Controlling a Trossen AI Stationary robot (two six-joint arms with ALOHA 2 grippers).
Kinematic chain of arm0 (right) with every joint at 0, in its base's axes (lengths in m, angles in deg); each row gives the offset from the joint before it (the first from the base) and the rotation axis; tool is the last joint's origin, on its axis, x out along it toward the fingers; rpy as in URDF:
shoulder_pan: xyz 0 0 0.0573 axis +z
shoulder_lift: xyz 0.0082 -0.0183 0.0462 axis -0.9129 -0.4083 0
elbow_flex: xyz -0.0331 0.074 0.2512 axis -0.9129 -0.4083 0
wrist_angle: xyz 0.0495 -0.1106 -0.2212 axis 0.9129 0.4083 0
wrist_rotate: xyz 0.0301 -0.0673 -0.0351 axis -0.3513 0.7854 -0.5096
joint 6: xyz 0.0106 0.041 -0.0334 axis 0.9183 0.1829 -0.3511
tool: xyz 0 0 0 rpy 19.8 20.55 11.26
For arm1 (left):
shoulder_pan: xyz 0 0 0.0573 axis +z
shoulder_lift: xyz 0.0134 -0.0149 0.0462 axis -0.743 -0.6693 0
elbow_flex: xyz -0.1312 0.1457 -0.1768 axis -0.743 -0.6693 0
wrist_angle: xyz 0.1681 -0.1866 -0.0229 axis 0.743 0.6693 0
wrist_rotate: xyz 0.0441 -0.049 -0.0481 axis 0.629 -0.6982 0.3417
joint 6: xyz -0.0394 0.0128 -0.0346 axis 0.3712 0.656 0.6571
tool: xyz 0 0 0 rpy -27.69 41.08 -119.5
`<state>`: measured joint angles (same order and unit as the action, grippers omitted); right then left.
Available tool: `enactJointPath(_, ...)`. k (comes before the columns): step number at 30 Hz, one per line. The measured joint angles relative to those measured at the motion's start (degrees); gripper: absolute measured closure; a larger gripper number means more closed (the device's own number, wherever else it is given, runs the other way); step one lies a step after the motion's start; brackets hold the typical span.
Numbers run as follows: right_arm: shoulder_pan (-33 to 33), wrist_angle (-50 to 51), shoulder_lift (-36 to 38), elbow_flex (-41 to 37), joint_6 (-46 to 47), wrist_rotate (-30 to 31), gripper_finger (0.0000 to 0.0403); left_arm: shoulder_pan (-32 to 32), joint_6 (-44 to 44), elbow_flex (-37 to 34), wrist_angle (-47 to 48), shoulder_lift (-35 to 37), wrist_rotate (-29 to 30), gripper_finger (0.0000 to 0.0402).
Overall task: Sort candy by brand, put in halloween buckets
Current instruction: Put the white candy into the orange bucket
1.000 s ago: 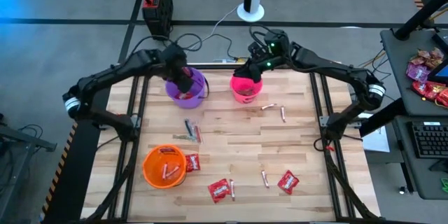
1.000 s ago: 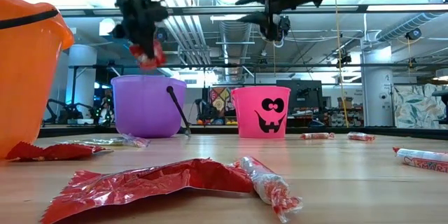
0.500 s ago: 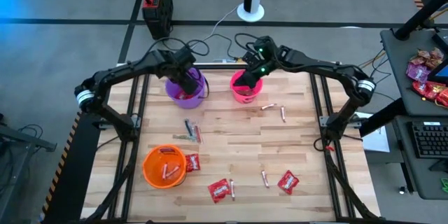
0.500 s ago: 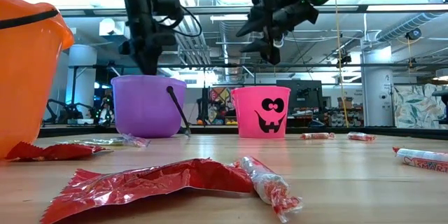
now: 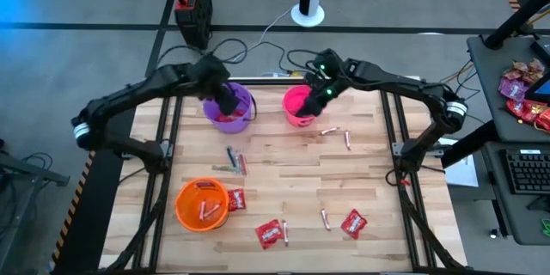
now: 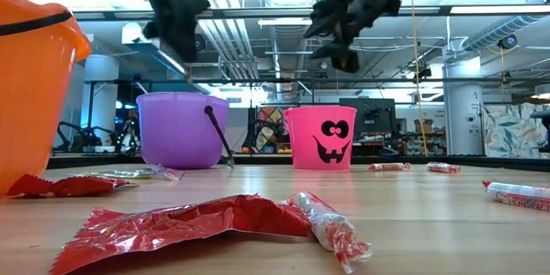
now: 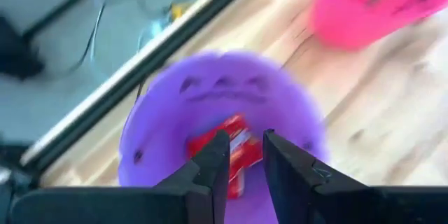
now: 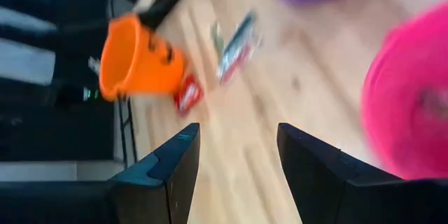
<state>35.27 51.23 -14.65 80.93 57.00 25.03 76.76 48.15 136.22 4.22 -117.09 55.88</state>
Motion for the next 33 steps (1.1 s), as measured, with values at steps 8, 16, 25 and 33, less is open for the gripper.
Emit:
enactJointPath(8,5.1,28.9,4.5,0.4,-3.1,17.1,0.0231,-9.4,-1.4,-0.2,-10.7,11.1,-7.3,0.033)
enactJointPath(16,4.4,35.4,4.2,-8.5,12.5,29.0,0.0241,-17.0,0.3,-0.3,-16.6,14.6,-6.3,0.033)
enactJointPath(25,4.5,24.6,4.2,-26.4,22.2,31.9,0.0239,-20.8,3.4,-0.4,-16.7,14.4,-5.5,0.033)
enactJointPath(33,4.5,20.8,4.7,-28.9,22.7,34.6,0.0237,-21.0,3.4,-0.4,-16.7,12.7,-4.2,0.033)
